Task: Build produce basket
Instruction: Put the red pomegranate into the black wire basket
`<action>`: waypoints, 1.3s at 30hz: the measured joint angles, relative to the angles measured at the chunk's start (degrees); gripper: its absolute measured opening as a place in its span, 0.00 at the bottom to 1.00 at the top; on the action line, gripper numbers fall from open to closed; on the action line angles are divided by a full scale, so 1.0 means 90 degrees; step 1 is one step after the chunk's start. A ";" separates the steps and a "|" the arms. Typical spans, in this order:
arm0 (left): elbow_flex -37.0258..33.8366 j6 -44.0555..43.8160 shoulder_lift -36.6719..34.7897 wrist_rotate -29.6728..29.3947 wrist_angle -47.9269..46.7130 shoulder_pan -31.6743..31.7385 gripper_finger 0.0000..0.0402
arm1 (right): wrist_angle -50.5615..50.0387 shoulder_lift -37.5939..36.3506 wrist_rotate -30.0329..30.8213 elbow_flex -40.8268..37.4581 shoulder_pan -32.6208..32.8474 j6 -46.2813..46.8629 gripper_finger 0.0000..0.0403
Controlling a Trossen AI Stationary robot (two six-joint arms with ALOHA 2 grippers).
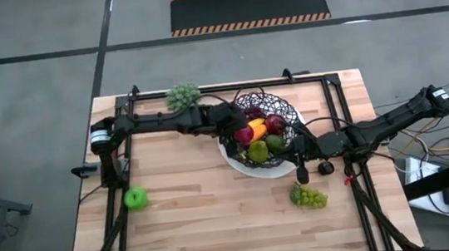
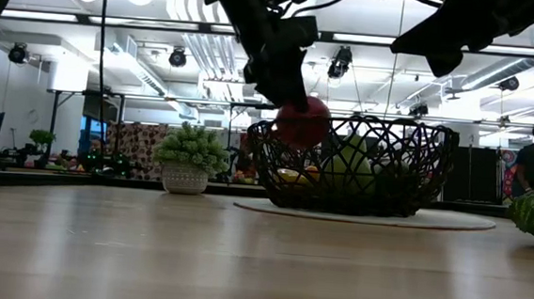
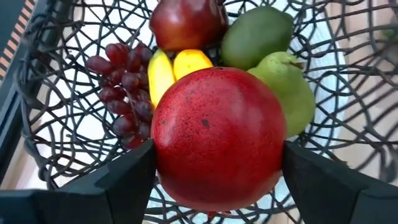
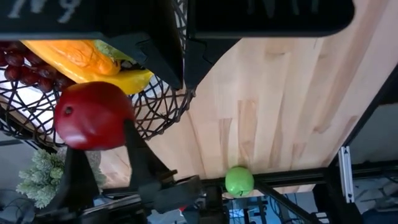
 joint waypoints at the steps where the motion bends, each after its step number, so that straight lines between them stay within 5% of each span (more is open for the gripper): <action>1: -0.0010 0.0000 0.0000 -0.0002 0.0019 0.0024 0.74 | -0.0002 0.0000 0.0000 0.0000 0.0000 0.0025 0.02; 14: -0.0313 -0.0160 -0.0002 -0.0009 0.0335 0.0295 0.74 | 0.0000 0.0002 0.0000 0.0000 0.0000 0.0236 0.02; 31: -0.0317 0.0063 -0.0049 -0.0002 0.0316 0.0290 0.88 | 0.0565 0.0149 0.0155 -0.0217 -0.0002 0.0364 0.02; 39: -0.0356 0.0491 -0.0812 0.0002 0.0292 -0.0011 0.88 | 0.0859 0.0829 0.0800 -0.0141 -0.0009 0.0777 0.02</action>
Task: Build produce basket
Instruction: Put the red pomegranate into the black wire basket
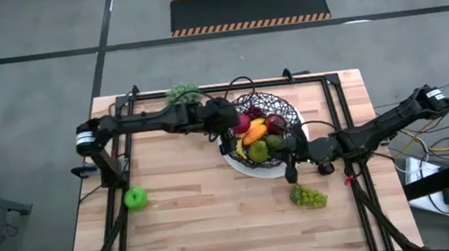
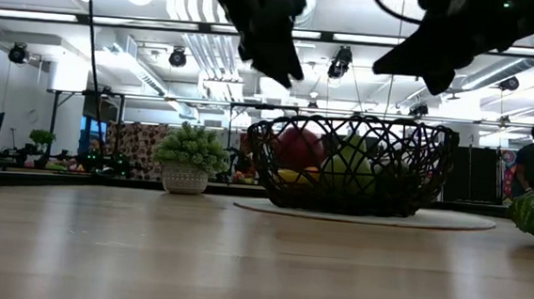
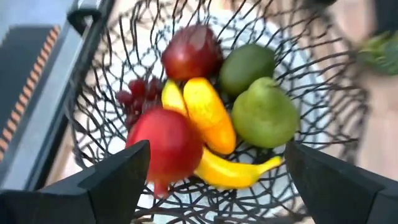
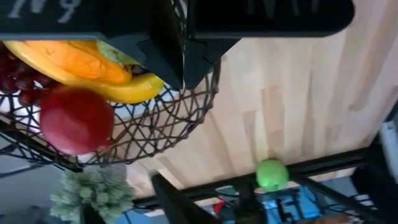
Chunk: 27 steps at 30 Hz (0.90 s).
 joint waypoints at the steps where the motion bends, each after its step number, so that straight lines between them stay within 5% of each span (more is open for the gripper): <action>1: -0.0043 0.0046 -0.0103 -0.0007 0.0031 -0.0064 0.88 | -0.0007 0.0074 0.0026 0.0043 -0.0004 0.0007 0.02; 15: -0.2489 0.0007 -0.2155 -0.0021 0.2080 -0.0544 0.88 | -0.0221 0.0772 -0.0006 0.0851 -0.1099 -0.0228 0.02; 27: -0.3975 0.0237 -0.3117 -0.0327 0.4119 -0.0540 0.88 | -0.1120 0.1885 -0.1639 0.2244 -0.2414 -0.0867 0.02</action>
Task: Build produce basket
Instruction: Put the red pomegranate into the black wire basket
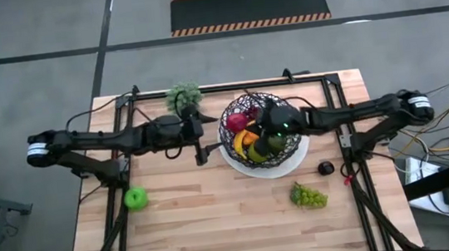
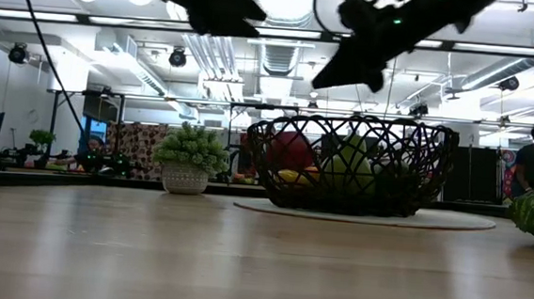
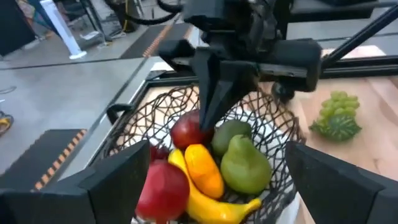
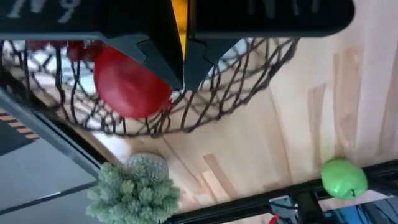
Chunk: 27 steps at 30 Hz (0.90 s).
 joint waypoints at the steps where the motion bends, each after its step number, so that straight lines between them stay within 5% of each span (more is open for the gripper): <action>1: -0.0086 0.0000 -0.0041 -0.0015 0.0074 0.0005 0.88 | -0.0089 0.0133 -0.0133 0.0189 -0.0098 -0.0095 0.02; 16: -0.0663 0.0007 -0.0346 -0.0243 0.0585 0.0005 0.88 | -0.2702 0.2051 -0.1031 0.2911 -0.1056 -0.1314 0.02; 27: -0.0666 0.0158 -0.0451 -0.0352 0.0594 0.0005 0.88 | -0.2996 0.2751 -0.1188 0.3565 -0.1236 -0.1684 0.02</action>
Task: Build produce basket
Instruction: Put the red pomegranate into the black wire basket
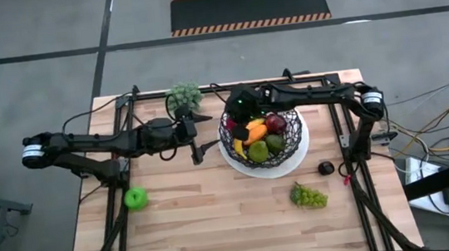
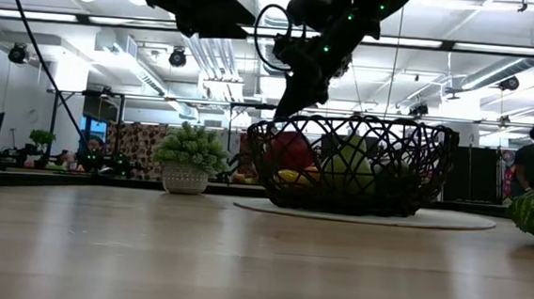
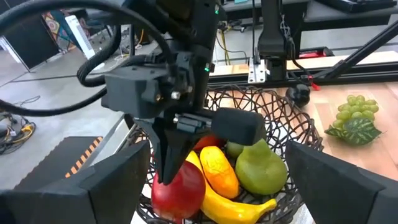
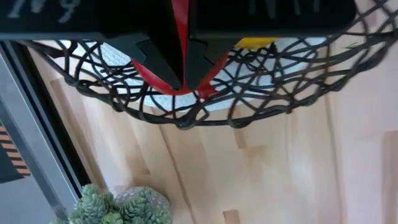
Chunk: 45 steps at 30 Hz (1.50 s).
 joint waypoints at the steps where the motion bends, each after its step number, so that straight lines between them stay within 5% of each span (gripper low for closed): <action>1: 0.0000 0.0002 -0.0003 -0.0003 -0.0006 0.0000 0.88 | 0.0003 0.0036 0.0002 0.0000 -0.0007 -0.0015 0.02; 45: -0.0015 0.0017 0.0002 -0.0020 -0.0006 0.0002 0.88 | -0.1242 0.0101 0.0487 -0.0391 -0.0290 0.0144 0.02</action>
